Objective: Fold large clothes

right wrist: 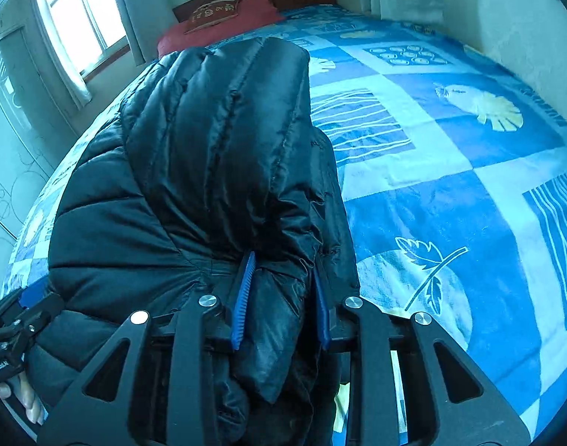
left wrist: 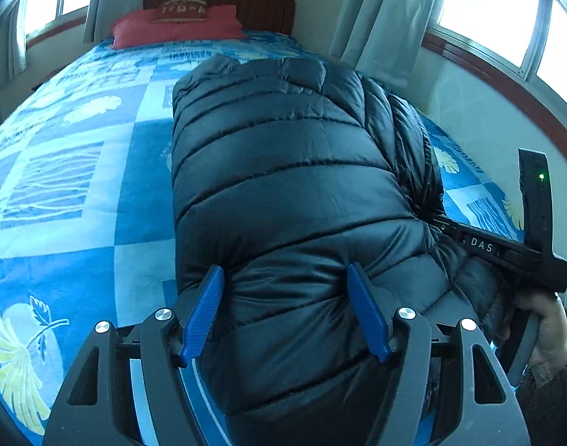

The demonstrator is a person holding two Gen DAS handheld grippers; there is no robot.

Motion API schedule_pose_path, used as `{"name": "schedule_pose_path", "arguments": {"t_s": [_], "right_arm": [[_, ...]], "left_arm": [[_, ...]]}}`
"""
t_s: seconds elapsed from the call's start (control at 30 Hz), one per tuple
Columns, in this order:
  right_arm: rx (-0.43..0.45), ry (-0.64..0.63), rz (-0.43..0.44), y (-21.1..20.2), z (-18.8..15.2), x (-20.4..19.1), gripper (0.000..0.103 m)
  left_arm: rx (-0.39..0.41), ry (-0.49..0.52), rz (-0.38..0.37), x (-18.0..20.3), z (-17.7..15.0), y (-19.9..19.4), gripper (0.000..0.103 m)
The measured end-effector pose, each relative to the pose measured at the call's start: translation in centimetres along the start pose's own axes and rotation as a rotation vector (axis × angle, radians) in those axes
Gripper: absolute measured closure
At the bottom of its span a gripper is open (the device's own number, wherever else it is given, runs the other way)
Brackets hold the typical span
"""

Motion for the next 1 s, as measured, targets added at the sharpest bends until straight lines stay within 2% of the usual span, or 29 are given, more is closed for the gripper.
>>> {"name": "schedule_pose_path", "arguments": {"t_s": [0.17, 0.33, 0.37, 0.4, 0.47, 0.57, 0.63, 0.77, 0.87, 1.0], "right_arm": [[0.028, -0.006, -0.048, -2.6, 0.9, 0.1, 0.058], [0.132, -0.080, -0.090, -8.0, 1.8, -2.4, 0.058], [0.152, -0.100, -0.074, -9.0, 1.8, -3.4, 0.058], [0.158, -0.116, -0.050, -9.6, 1.6, -4.5, 0.064], [0.139, -0.156, -0.011, -10.0, 0.9, -6.1, 0.070], [0.058, -0.204, 0.005, -8.2, -1.2, -7.1, 0.077], [0.002, -0.215, -0.053, -6.1, -2.6, -6.2, 0.077], [-0.016, -0.186, -0.039, -3.2, -4.1, -4.6, 0.077], [-0.022, -0.179, -0.044, -3.2, -4.0, -4.8, 0.077], [-0.026, -0.175, -0.032, -4.9, -3.5, -5.1, 0.075]], "left_arm": [[0.020, -0.010, 0.003, -0.2, 0.0, -1.6, 0.036], [0.112, -0.026, 0.003, 0.0, 0.5, -5.2, 0.036], [0.123, -0.023, 0.004, 0.1, 0.7, -5.6, 0.036], [0.131, -0.021, -0.001, 0.2, 0.8, -6.0, 0.036], [0.120, -0.025, -0.020, 0.6, 0.7, -6.1, 0.036], [0.075, -0.037, -0.039, 1.0, -0.1, -5.0, 0.036], [0.029, -0.053, -0.055, 1.0, -0.8, -3.7, 0.037], [-0.016, -0.044, -0.063, 1.1, -1.6, -1.3, 0.037], [-0.018, -0.025, -0.044, 1.1, -1.6, -0.9, 0.037], [-0.007, -0.012, -0.046, 1.2, -1.4, -2.8, 0.038]]}}
Point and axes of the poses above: each gripper's, at about its wrist camera, not at the fingertips, and y roughly the way its jaws point, x to its right, z to its top, the point moved 7 cm from there along y, roughly the way its jaws point, and after that the axes turned 3 degrees about z, right-handed, at the moved point
